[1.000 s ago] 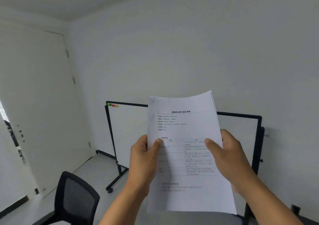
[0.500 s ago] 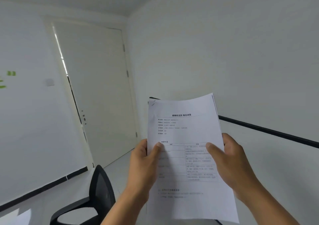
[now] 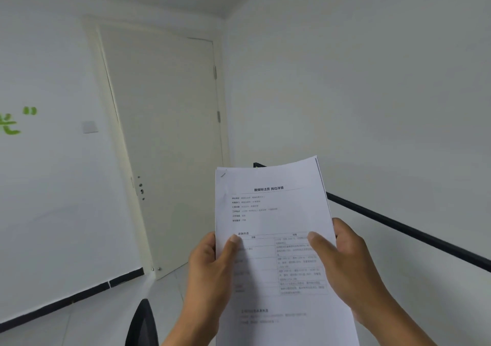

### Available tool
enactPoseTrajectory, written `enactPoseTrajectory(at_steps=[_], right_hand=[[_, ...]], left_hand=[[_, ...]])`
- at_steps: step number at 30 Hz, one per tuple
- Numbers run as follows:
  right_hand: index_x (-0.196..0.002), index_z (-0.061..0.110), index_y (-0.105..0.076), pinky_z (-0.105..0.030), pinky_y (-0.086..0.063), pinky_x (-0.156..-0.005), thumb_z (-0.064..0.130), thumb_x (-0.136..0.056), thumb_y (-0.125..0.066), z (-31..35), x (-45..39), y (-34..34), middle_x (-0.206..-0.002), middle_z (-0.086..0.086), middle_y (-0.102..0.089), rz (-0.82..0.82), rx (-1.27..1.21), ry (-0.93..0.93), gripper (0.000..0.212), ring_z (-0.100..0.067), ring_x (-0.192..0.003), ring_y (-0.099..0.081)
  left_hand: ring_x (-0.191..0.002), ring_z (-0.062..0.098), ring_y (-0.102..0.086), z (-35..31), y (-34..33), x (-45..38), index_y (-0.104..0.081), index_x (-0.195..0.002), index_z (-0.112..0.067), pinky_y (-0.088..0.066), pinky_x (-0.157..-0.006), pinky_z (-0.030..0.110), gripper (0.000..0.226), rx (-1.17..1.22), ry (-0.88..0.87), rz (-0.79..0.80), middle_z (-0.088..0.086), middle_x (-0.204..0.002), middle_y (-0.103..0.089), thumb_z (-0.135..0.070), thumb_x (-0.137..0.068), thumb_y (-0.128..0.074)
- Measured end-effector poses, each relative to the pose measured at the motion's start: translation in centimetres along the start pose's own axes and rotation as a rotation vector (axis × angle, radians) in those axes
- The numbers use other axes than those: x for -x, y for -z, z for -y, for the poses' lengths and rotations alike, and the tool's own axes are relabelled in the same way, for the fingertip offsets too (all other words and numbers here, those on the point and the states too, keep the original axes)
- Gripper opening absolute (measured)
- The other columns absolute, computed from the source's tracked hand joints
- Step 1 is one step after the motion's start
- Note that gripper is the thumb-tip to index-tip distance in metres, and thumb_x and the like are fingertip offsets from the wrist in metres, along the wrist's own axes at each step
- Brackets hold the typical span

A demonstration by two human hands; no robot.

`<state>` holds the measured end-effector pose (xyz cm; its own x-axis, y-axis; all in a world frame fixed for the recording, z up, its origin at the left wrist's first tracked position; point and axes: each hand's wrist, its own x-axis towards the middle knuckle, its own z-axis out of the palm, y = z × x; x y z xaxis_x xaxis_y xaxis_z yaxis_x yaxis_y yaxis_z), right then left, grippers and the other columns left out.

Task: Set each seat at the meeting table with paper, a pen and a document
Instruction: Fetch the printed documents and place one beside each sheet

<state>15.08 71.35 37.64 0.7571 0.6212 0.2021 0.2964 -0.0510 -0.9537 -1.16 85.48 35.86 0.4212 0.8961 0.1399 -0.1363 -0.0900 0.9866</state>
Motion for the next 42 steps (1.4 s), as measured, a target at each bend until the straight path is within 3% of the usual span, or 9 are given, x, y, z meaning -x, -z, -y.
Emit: enactPoseTrajectory(at_steps=[3,7,15,22,25,28,34,37,42], right_hand=[[-0.110,0.023,-0.068,-0.051,-0.066,-0.090,0.026,-0.108,-0.059,0.2,-5.0,-1.7,-0.101,0.014,-0.082,0.036,-0.014,0.019,0.010,-0.011,-0.092,-0.079],[-0.109,0.022,-0.068,-0.053,-0.066,-0.089,0.028,-0.107,-0.059,-0.2,-12.1,-4.3,-0.101,0.012,-0.082,0.099,-0.022,0.047,0.010,-0.017,-0.093,-0.080],[-0.117,0.025,-0.069,-0.040,-0.066,-0.086,0.023,-0.108,-0.059,-2.9,-27.6,-9.5,-0.106,0.015,-0.082,0.250,-0.127,0.138,0.014,-0.009,-0.098,-0.080],[-0.116,0.029,-0.069,-0.037,-0.065,-0.088,0.024,-0.109,-0.060,-3.2,-39.8,-15.5,-0.106,0.018,-0.082,0.406,-0.199,0.164,0.013,-0.004,-0.098,-0.079],[-0.115,0.026,-0.067,-0.034,-0.067,-0.082,0.028,-0.109,-0.059,-3.1,-43.0,-18.6,-0.105,0.018,-0.082,0.488,-0.214,0.170,0.010,-0.004,-0.096,-0.079],[-0.113,0.023,-0.068,-0.026,-0.064,-0.075,0.024,-0.109,-0.058,-3.0,-46.6,-22.7,-0.102,0.016,-0.082,0.543,-0.230,0.186,0.011,-0.005,-0.095,-0.079],[-0.109,0.024,-0.070,-0.059,-0.064,-0.090,0.025,-0.107,-0.061,-2.3,-52.6,-32.4,-0.101,0.004,-0.083,0.587,-0.225,0.225,0.009,-0.029,-0.094,-0.079],[-0.109,0.022,-0.070,-0.056,-0.065,-0.090,0.024,-0.108,-0.061,-1.3,-55.6,-37.6,-0.101,0.008,-0.083,0.621,-0.214,0.251,0.008,-0.019,-0.092,-0.080],[-0.110,0.023,-0.071,-0.058,-0.063,-0.094,0.024,-0.107,-0.063,0.4,-58.6,-45.1,-0.106,0.007,-0.083,0.696,-0.264,0.261,0.008,-0.020,-0.099,-0.080]], left_hand=[[-0.081,0.013,-0.081,0.0,-0.3,-4.7,-0.077,-0.106,-0.014,-0.058,-0.060,0.020,0.014,-0.014,-0.007,-0.040,-0.002,-0.094,-0.085,-0.021,-0.109,-0.065],[-0.089,0.018,-0.082,0.5,-0.9,-11.1,-0.078,-0.107,-0.016,-0.060,-0.072,0.030,0.014,-0.012,-0.040,-0.094,-0.004,-0.097,-0.086,-0.023,-0.108,-0.066],[-0.083,0.016,-0.081,2.7,-3.0,-23.6,-0.078,-0.102,-0.015,-0.060,-0.061,0.021,0.013,-0.071,-0.092,-0.292,-0.004,-0.092,-0.085,-0.023,-0.106,-0.069],[-0.080,0.024,-0.078,3.0,-2.9,-32.8,-0.078,-0.095,-0.014,-0.063,-0.063,0.035,0.019,-0.172,-0.111,-0.501,0.001,-0.086,-0.082,-0.029,-0.104,-0.072],[-0.088,0.031,-0.078,2.8,-1.7,-35.6,-0.078,-0.096,-0.014,-0.066,-0.073,0.048,0.019,-0.195,-0.116,-0.551,0.002,-0.088,-0.082,-0.031,-0.104,-0.071],[-0.089,0.033,-0.077,3.1,-0.1,-39.3,-0.077,-0.094,-0.013,-0.064,-0.079,0.052,0.019,-0.220,-0.134,-0.607,0.003,-0.085,-0.082,-0.027,-0.104,-0.070],[-0.090,0.032,-0.079,4.9,5.2,-47.8,-0.077,-0.096,-0.015,-0.066,-0.081,0.054,0.020,-0.165,-0.131,-0.691,0.002,-0.089,-0.083,-0.032,-0.104,-0.072],[-0.085,0.025,-0.080,5.4,8.3,-51.7,-0.077,-0.098,-0.016,-0.066,-0.068,0.036,0.017,-0.111,-0.115,-0.733,0.000,-0.090,-0.083,-0.030,-0.106,-0.069],[-0.080,0.025,-0.076,4.4,13.3,-56.2,-0.075,-0.097,-0.013,-0.064,-0.074,0.047,0.021,-0.127,-0.135,-0.778,0.006,-0.091,-0.083,-0.031,-0.106,-0.069]])
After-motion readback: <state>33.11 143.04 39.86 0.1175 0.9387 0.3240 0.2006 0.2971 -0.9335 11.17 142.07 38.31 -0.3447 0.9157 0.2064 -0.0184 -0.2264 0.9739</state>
